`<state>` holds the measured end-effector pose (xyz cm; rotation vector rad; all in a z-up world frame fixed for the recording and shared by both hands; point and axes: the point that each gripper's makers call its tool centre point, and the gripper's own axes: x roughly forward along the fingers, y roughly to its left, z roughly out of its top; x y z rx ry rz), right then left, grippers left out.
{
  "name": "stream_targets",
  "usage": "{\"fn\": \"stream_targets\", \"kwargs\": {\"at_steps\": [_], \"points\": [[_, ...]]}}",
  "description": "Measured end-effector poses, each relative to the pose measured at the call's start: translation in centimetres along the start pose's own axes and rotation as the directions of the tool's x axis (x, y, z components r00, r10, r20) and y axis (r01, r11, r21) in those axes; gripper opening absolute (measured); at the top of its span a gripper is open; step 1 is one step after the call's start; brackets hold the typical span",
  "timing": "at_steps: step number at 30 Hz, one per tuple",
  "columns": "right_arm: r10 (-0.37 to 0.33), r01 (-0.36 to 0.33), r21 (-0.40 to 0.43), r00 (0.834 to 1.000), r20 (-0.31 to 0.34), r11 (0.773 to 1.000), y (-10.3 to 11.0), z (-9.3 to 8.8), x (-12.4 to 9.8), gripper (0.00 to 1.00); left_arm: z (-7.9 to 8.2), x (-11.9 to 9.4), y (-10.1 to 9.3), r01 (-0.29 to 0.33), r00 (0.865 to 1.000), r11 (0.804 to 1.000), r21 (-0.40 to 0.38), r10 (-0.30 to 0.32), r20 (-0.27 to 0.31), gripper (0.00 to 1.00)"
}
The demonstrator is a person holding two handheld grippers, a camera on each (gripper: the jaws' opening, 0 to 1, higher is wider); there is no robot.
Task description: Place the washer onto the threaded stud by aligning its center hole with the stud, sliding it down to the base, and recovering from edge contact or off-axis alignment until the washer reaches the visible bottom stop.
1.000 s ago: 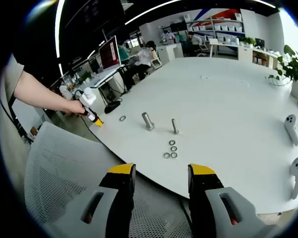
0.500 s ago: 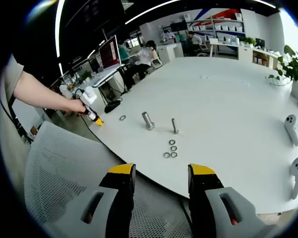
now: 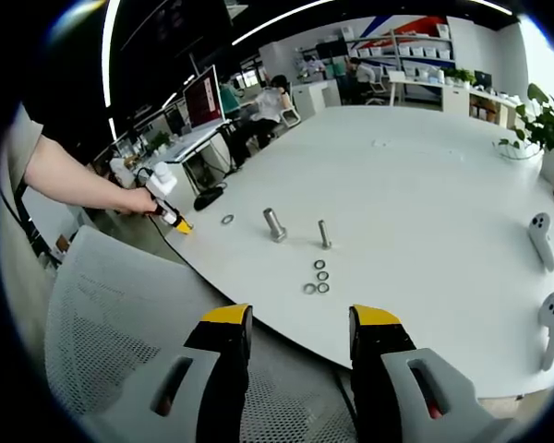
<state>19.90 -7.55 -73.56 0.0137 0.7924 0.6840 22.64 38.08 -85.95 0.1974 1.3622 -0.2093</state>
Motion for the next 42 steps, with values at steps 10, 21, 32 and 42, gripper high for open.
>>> {"fn": "stream_targets", "kwargs": {"at_steps": [10, 21, 32, 42], "points": [[0.001, -0.001, 0.002, 1.0, 0.001, 1.0, 0.0, 0.0, 0.0, 0.44, 1.6, 0.5, -2.2, 0.022, 1.0, 0.994, 0.11, -0.023, 0.01, 0.19], [-0.002, 0.002, 0.007, 1.0, 0.006, 1.0, -0.1, 0.1, 0.0, 0.44, 3.4, 0.9, -3.1, 0.035, 0.999, 0.986, 0.162, -0.041, 0.032, 0.19], [0.001, -0.001, 0.008, 1.0, 0.006, 1.0, -0.1, 0.1, 0.0, 0.44, 7.6, -1.6, -6.6, 0.06, 0.988, 0.961, 0.269, -0.096, 0.123, 0.19], [0.0, -0.001, 0.011, 1.0, 0.013, 1.0, -0.1, 0.2, -0.1, 0.44, 14.1, -5.5, -13.4, 0.11, 0.951, 0.912, 0.395, -0.211, 0.224, 0.19]]}}
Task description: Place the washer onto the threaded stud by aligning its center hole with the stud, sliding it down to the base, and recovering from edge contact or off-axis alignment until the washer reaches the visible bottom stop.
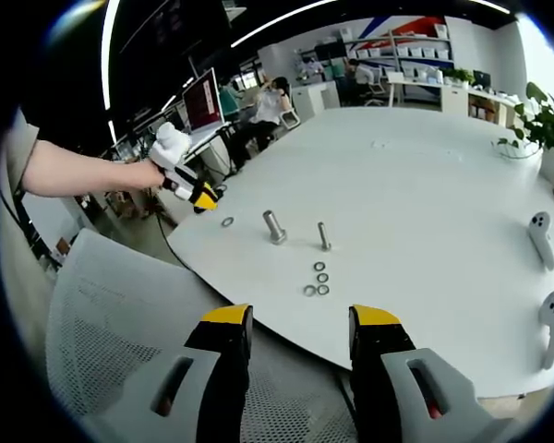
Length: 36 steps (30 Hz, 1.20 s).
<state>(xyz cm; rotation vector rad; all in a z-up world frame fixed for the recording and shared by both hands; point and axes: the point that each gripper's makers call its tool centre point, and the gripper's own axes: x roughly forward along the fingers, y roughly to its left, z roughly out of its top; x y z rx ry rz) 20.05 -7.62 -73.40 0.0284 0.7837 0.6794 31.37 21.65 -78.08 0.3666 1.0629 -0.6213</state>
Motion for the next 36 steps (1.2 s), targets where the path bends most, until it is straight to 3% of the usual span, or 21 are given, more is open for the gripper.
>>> {"fn": "stream_targets", "kwargs": {"at_steps": [5, 12, 25, 36], "points": [[-0.002, 0.002, 0.0, 1.0, 0.003, 1.0, -0.1, 0.0, 0.0, 0.44, 3.4, 0.6, -2.3, 0.032, 0.999, 0.997, 0.073, -0.034, 0.02, 0.19], [-0.007, 0.007, 0.008, 1.0, 0.016, 1.0, -0.2, 0.2, -0.1, 0.44, 5.7, 1.9, -4.6, 0.067, 0.998, 0.987, 0.149, -0.069, 0.01, 0.19], [-0.009, 0.008, 0.019, 0.999, 0.035, 1.0, -0.3, 0.5, -0.2, 0.44, 7.0, 3.9, -7.8, 0.108, 0.994, 0.962, 0.251, -0.102, -0.034, 0.19], [-0.009, 0.008, 0.025, 0.999, 0.046, 1.0, -0.3, 0.7, -0.2, 0.44, 6.9, 5.4, -8.7, 0.127, 0.991, 0.945, 0.302, -0.106, -0.084, 0.19]]}}
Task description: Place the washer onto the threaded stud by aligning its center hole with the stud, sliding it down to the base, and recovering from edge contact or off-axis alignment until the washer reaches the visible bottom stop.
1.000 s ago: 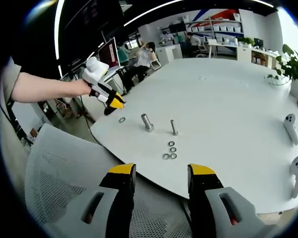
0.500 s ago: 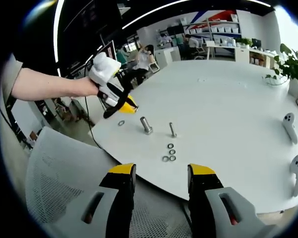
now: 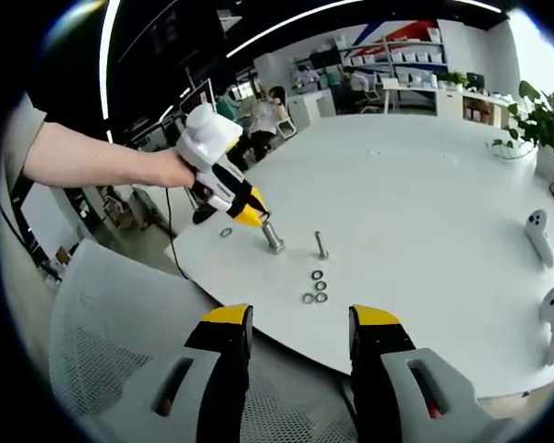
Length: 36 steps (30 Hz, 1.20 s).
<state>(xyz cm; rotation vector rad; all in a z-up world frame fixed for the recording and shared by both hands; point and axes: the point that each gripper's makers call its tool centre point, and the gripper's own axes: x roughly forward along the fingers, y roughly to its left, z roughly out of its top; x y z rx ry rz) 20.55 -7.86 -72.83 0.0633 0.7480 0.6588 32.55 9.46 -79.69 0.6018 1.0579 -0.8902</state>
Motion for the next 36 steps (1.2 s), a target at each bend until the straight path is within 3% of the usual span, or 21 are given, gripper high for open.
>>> {"fn": "stream_targets", "kwargs": {"at_steps": [14, 24, 28, 36], "points": [[0.0, 0.0, 0.008, 1.0, 0.017, 1.0, 0.0, 0.2, -0.1, 0.44, -0.8, 0.8, -0.2, -0.014, 0.998, 0.998, 0.066, 0.019, -0.067, 0.19], [0.001, -0.001, 0.011, 1.0, 0.021, 1.0, 0.0, 0.3, -0.1, 0.44, -1.2, 1.5, 0.0, -0.02, 0.997, 0.998, 0.051, 0.023, -0.073, 0.19], [-0.001, 0.0, 0.012, 1.0, 0.022, 1.0, 0.0, 0.3, -0.2, 0.44, -0.7, 1.4, 0.1, -0.02, 0.998, 0.999, 0.039, 0.022, -0.056, 0.19], [-0.004, 0.003, 0.017, 1.0, 0.026, 1.0, -0.1, 0.3, -0.2, 0.44, -0.6, 1.6, 0.3, 0.001, 0.996, 1.0, 0.02, 0.001, -0.094, 0.19]]}}
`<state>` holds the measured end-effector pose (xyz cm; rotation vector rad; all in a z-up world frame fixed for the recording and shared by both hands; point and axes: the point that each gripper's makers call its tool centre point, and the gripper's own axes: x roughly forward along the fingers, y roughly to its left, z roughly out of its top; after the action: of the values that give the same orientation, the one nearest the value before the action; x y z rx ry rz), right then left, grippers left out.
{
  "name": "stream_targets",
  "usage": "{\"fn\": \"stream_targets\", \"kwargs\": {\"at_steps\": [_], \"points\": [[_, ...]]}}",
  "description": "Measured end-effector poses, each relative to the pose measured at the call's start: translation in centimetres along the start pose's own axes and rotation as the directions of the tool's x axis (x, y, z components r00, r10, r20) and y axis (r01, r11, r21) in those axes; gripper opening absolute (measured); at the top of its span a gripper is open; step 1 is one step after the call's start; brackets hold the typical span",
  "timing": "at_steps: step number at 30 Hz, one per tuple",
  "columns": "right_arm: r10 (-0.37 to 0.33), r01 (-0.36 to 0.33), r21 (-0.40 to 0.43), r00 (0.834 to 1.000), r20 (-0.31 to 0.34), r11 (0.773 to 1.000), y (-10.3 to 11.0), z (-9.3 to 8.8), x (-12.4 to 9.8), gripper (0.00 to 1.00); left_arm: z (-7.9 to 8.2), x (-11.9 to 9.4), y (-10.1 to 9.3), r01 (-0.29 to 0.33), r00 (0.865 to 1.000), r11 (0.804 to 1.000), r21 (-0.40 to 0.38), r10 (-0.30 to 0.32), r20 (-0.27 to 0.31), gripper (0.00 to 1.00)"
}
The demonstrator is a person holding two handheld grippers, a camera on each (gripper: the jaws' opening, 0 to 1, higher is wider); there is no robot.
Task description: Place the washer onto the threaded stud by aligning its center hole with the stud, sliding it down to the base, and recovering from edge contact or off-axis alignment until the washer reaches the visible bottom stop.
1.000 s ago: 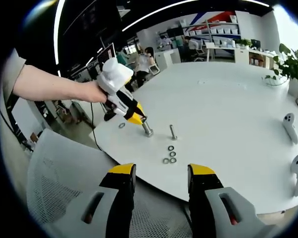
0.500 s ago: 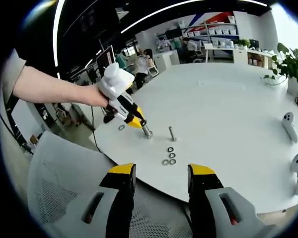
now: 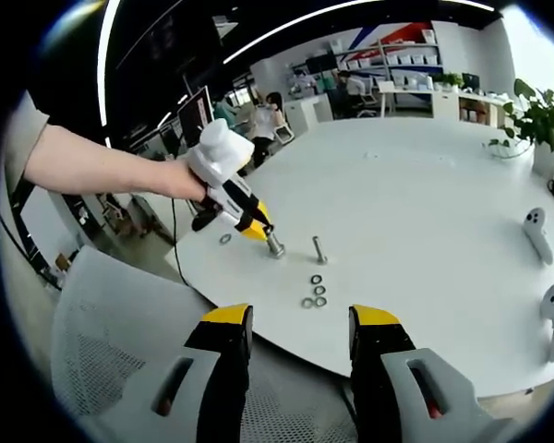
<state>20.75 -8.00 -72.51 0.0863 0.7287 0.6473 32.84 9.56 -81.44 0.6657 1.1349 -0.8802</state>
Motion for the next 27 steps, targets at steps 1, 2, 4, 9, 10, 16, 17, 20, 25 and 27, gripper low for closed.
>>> {"fn": "stream_targets", "kwargs": {"at_steps": [1, 2, 4, 9, 10, 16, 17, 20, 25, 27], "points": [[-0.001, 0.001, 0.0, 1.0, 0.0, 1.0, 0.0, 0.0, 0.0, 0.44, -0.4, 0.1, -0.2, 0.014, 0.999, 1.0, -0.013, -0.014, -0.03, 0.19], [-0.001, 0.001, 0.0, 1.0, 0.001, 1.0, 0.0, 0.0, 0.0, 0.44, -0.1, 0.3, -0.1, 0.01, 0.999, 1.0, -0.004, -0.01, -0.03, 0.19], [-0.001, 0.001, 0.002, 1.0, 0.003, 1.0, 0.0, 0.0, 0.0, 0.44, -0.2, 0.7, -0.2, 0.015, 0.998, 1.0, 0.008, -0.015, -0.055, 0.19], [-0.004, 0.004, 0.004, 1.0, 0.006, 1.0, -0.1, 0.1, 0.0, 0.44, -0.5, 1.6, -0.2, 0.013, 0.997, 1.0, 0.01, -0.013, -0.081, 0.19], [-0.005, 0.005, 0.007, 1.0, 0.008, 1.0, -0.1, 0.1, -0.1, 0.44, -0.6, 2.0, -0.2, 0.014, 0.997, 1.0, 0.01, -0.013, -0.081, 0.19], [-0.009, 0.009, 0.009, 1.0, 0.013, 1.0, -0.2, 0.2, -0.1, 0.44, -1.1, 3.4, -0.2, 0.01, 0.996, 1.0, 0.005, -0.009, -0.091, 0.19], [-0.01, 0.01, 0.009, 1.0, 0.013, 1.0, -0.2, 0.2, -0.1, 0.44, -1.1, 3.4, -0.3, 0.008, 0.996, 1.0, 0.009, -0.007, -0.09, 0.19], [-0.013, 0.013, 0.01, 1.0, 0.012, 1.0, -0.3, 0.2, -0.1, 0.44, -1.3, 3.8, -0.5, 0.004, 0.995, 1.0, 0.02, -0.002, -0.101, 0.19], [-0.009, 0.009, 0.008, 1.0, 0.01, 1.0, -0.2, 0.2, -0.1, 0.44, -1.5, 4.0, -0.4, -0.012, 0.994, 1.0, 0.02, 0.014, -0.107, 0.2], [-0.012, 0.012, 0.009, 1.0, 0.008, 1.0, -0.2, 0.1, -0.1, 0.44, -1.7, 4.1, -0.5, -0.019, 0.994, 1.0, 0.017, 0.021, -0.108, 0.2]]}}
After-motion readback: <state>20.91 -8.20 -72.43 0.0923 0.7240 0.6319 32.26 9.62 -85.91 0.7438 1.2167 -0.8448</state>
